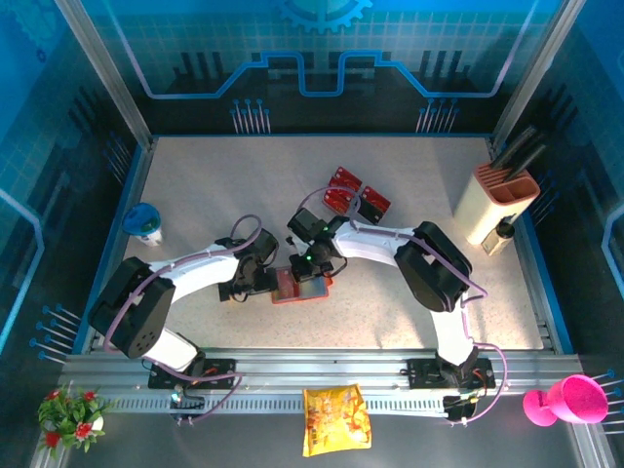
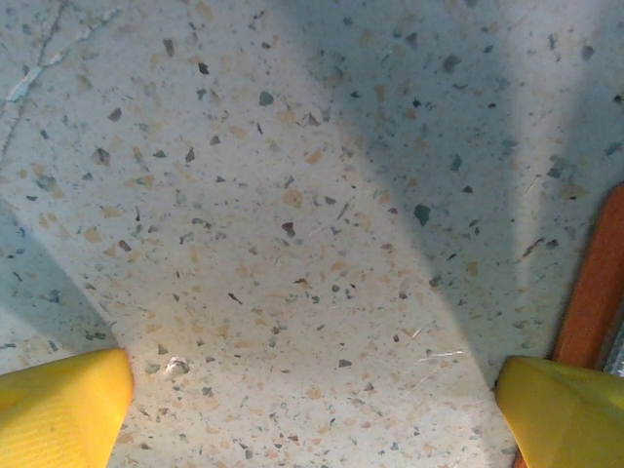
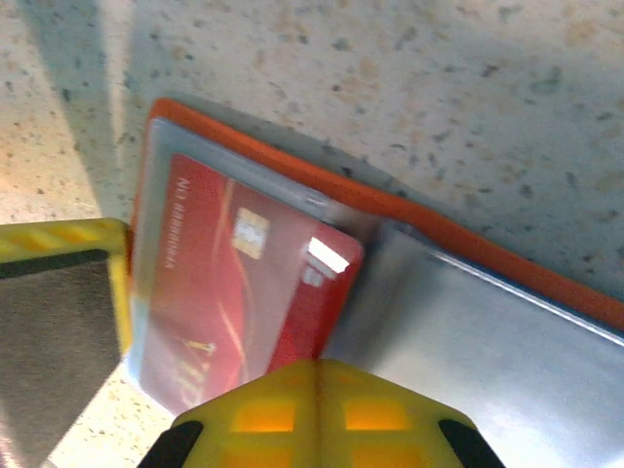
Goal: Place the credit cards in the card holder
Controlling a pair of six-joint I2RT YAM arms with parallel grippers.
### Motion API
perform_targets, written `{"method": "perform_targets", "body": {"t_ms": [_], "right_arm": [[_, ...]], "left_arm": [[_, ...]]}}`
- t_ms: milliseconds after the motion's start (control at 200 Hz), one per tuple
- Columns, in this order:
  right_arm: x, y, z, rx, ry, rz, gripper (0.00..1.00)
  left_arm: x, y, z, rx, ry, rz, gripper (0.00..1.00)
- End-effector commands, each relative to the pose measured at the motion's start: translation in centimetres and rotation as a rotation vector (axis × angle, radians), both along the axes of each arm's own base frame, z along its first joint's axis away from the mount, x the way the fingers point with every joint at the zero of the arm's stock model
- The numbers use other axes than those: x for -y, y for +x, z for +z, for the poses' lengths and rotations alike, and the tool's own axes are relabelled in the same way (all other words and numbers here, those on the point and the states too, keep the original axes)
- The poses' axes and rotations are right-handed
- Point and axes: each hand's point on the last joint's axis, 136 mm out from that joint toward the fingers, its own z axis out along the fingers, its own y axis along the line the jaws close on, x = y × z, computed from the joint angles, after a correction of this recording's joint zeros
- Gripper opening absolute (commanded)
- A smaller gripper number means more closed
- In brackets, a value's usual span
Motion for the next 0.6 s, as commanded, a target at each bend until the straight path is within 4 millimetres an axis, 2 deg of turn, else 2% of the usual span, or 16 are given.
{"method": "perform_targets", "body": {"t_ms": [0, 335, 595], "right_arm": [[-1.0, -1.1, -0.3, -0.034, -0.007, 0.017, 0.05], [-1.8, -1.5, -0.2, -0.042, 0.004, 0.030, 0.05], [-0.3, 0.1, 2.3, 0.015, 0.025, -0.014, 0.05]], "left_arm": [[0.5, -0.1, -1.1, 0.003, -0.028, -0.005, 0.99], [0.5, -0.1, -1.0, 0.009, -0.032, -0.003, 0.99], [-0.1, 0.2, 0.6, 0.057, -0.019, 0.006, 0.99]]}}
